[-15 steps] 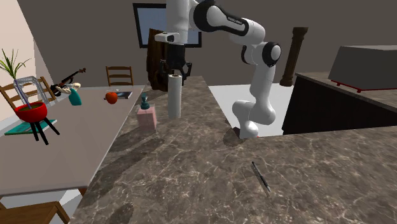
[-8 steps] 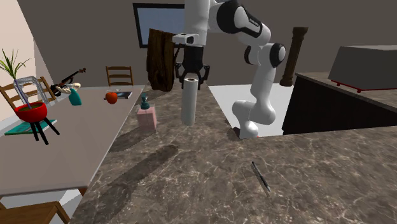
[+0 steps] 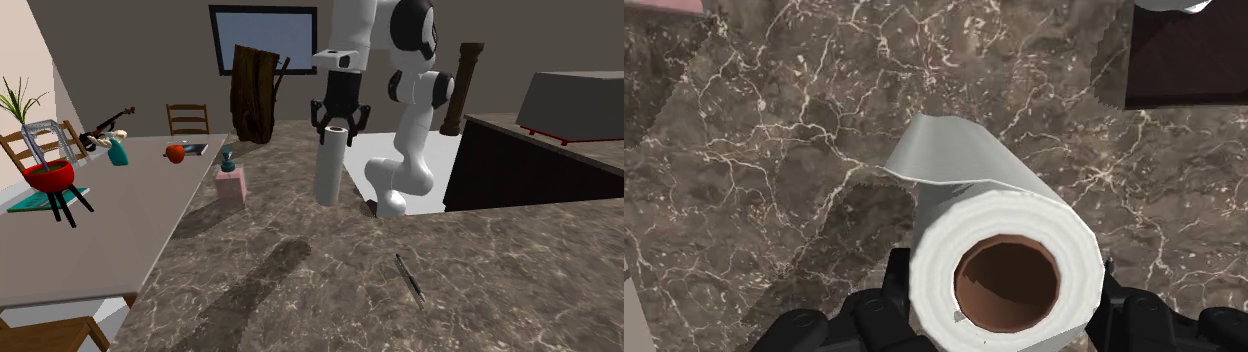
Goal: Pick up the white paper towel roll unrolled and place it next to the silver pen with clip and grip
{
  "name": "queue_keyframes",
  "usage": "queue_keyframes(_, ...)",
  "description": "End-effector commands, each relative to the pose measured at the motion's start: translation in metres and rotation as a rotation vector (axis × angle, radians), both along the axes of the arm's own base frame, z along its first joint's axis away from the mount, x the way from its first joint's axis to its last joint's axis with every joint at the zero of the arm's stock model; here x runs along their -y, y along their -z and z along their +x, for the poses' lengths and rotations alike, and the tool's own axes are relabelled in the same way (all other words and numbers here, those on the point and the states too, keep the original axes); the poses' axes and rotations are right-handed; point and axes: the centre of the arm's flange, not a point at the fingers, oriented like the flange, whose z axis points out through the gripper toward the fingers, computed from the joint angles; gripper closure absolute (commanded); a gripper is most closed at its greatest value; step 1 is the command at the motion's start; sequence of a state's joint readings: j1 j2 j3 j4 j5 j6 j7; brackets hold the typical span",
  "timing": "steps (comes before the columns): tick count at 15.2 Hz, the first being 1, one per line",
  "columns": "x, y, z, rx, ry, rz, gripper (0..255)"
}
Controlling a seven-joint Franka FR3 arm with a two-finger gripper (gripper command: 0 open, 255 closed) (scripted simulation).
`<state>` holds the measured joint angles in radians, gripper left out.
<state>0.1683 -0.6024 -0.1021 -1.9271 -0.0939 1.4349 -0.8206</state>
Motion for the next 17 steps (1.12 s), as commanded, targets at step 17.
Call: queue_keyframes(17, -0.229, 0.001, -0.064, 0.000, 0.002, -0.001, 255)
